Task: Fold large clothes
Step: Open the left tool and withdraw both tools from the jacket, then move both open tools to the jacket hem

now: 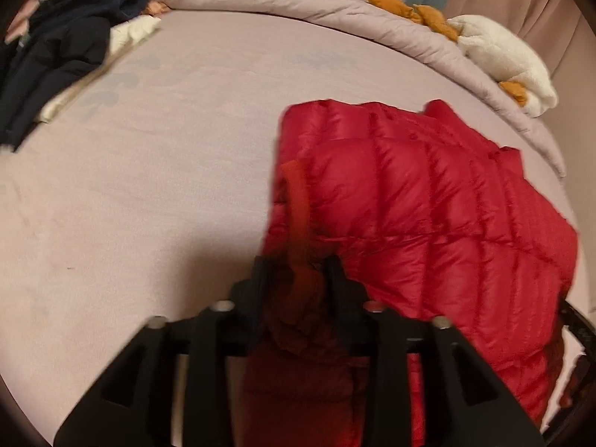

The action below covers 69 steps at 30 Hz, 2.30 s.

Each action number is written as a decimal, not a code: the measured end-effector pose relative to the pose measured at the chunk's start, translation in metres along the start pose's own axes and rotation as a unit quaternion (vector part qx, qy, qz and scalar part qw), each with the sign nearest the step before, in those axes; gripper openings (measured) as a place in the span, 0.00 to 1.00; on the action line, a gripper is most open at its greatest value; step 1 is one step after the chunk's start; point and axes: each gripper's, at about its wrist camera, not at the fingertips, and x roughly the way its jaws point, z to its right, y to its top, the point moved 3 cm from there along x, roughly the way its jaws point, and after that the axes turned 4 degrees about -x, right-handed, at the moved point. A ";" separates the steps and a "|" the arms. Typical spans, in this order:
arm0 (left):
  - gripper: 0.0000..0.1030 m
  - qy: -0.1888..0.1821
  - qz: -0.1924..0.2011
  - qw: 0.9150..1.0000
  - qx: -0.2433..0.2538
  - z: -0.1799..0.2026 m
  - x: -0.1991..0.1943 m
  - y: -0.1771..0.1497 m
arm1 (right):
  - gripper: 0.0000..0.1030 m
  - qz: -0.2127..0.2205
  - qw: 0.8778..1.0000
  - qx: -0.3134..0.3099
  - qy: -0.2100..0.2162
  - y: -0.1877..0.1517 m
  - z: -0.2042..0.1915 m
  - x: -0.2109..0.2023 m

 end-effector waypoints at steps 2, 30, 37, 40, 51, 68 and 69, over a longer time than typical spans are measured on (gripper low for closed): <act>0.62 0.019 0.009 1.000 0.002 -0.005 -0.006 -0.001 | 0.48 0.002 1.000 0.000 -0.018 -0.001 0.000 -0.005; 1.00 -0.101 0.171 0.980 0.015 0.006 -0.222 -0.046 | 0.94 0.223 0.975 -0.020 0.003 -0.029 0.013 -0.216; 1.00 -0.126 0.200 0.971 0.037 0.015 -0.259 -0.064 | 0.95 0.258 0.965 -0.031 0.028 -0.039 0.007 -0.240; 1.00 -0.131 0.206 0.969 0.037 0.016 -0.270 -0.072 | 0.96 0.267 0.963 -0.032 0.031 -0.045 0.007 -0.245; 1.00 -0.155 0.183 0.970 0.049 0.021 -0.279 -0.112 | 0.96 0.276 0.958 -0.027 0.073 -0.073 0.007 -0.253; 1.00 -0.174 0.133 0.975 0.026 0.005 -0.250 -0.160 | 0.96 0.256 0.964 -0.017 0.065 -0.127 0.014 -0.241; 1.00 -0.174 0.130 0.976 0.024 0.003 -0.247 -0.163 | 0.96 0.253 0.965 -0.016 0.066 -0.130 0.014 -0.239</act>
